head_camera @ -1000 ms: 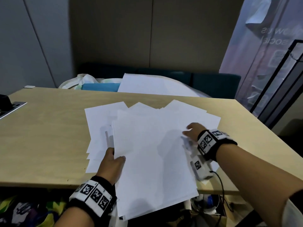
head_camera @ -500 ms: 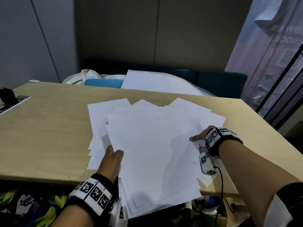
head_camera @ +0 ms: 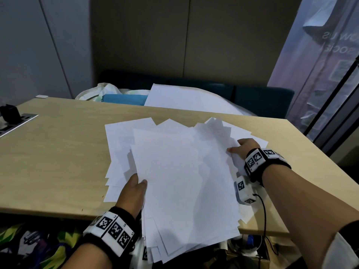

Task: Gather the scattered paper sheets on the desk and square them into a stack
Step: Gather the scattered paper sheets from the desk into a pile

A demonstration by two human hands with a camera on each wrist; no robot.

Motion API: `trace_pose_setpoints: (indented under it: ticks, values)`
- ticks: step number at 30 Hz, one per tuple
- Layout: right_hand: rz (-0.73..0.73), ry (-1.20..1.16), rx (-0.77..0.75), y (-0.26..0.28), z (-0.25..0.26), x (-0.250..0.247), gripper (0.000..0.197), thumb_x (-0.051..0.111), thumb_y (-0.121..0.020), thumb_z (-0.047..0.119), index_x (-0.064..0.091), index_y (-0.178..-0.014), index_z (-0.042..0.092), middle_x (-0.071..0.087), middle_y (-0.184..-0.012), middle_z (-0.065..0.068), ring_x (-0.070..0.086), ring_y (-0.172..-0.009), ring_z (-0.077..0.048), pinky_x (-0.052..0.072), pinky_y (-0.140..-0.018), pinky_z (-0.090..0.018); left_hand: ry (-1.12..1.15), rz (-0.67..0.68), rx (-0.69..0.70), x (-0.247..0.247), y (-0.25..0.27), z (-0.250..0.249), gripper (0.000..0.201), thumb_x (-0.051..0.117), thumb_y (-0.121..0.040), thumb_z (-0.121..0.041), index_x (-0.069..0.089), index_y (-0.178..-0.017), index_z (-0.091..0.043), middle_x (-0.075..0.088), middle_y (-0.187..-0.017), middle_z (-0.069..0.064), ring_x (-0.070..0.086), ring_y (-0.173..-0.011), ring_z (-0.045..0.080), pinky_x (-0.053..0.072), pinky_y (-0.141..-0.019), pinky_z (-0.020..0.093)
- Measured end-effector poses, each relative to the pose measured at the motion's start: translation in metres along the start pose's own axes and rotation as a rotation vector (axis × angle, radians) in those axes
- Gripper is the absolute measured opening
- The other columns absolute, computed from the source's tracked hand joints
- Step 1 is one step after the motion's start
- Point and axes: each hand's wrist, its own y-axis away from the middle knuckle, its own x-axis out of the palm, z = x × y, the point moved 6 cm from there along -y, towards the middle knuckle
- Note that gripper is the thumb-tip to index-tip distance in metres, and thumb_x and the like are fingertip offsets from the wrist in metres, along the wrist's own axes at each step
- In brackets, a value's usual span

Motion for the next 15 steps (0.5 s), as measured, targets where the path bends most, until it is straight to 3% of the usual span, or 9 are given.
trace_pose_setpoints:
  ticks: [1, 4, 7, 9, 12, 15]
  values:
    - [-0.001, 0.000, -0.009, -0.001, 0.000, -0.002, 0.025, 0.074, -0.078, 0.024, 0.068, -0.096, 0.008, 0.065, -0.089, -0.010, 0.060, -0.088, -0.029, 0.042, -0.074, -0.030, -0.016, -0.007, 0.013, 0.000, -0.001, 0.000, 0.012, 0.041, -0.094, -0.011, 0.050, -0.090, -0.004, 0.056, -0.090, 0.016, 0.054, -0.084, 0.028, 0.043, -0.075, 0.033]
    - [-0.038, -0.002, -0.054, -0.003, 0.005, -0.011, 0.010, 0.072, -0.076, 0.015, 0.065, -0.081, 0.010, 0.063, -0.079, -0.009, 0.058, -0.076, -0.027, 0.041, -0.066, -0.028, -0.039, -0.044, 0.047, 0.000, 0.000, -0.003, 0.017, 0.039, -0.097, -0.011, 0.043, -0.084, -0.001, 0.045, -0.085, 0.011, 0.044, -0.080, 0.021, 0.035, -0.066, 0.026]
    - [-0.118, -0.047, -0.100, 0.000, 0.010, -0.024, 0.005, 0.068, -0.077, 0.014, 0.065, -0.079, 0.011, 0.063, -0.073, -0.007, 0.057, -0.067, -0.025, 0.042, -0.061, -0.025, -0.031, -0.046, 0.055, 0.002, -0.001, -0.002, 0.027, 0.039, -0.098, -0.007, 0.035, -0.071, -0.010, 0.040, -0.074, 0.004, 0.040, -0.074, 0.021, 0.032, -0.070, 0.029]
    - [-0.179, -0.057, -0.135, 0.003, 0.014, -0.036, 0.010, 0.063, -0.081, 0.017, 0.065, -0.078, 0.008, 0.059, -0.067, -0.004, 0.053, -0.062, -0.024, 0.041, -0.061, -0.026, -0.043, -0.054, 0.071, 0.001, -0.002, -0.003, 0.028, 0.038, -0.097, -0.004, 0.039, -0.071, -0.013, 0.042, -0.073, 0.002, 0.043, -0.074, 0.019, 0.031, -0.075, 0.028]
    - [-0.284, 0.014, -0.170, 0.011, 0.024, -0.060, 0.023, 0.055, -0.086, 0.024, 0.063, -0.076, 0.005, 0.059, -0.069, -0.011, 0.054, -0.065, -0.030, 0.038, -0.058, -0.028, -0.038, -0.019, 0.111, 0.004, -0.001, -0.004, 0.019, 0.038, -0.097, -0.004, 0.052, -0.104, -0.015, 0.057, -0.099, -0.002, 0.051, -0.101, 0.021, 0.035, -0.090, 0.028]
    - [-0.382, 0.130, -0.212, 0.023, 0.037, -0.084, 0.020, 0.053, -0.086, 0.018, 0.068, -0.094, 0.006, 0.068, -0.092, -0.020, 0.062, -0.083, -0.039, 0.043, -0.067, -0.031, -0.031, -0.017, 0.105, 0.002, -0.004, -0.001, 0.046, 0.038, -0.096, -0.004, 0.038, -0.138, -0.023, 0.049, -0.127, -0.009, 0.047, -0.119, 0.015, 0.034, -0.104, 0.030]
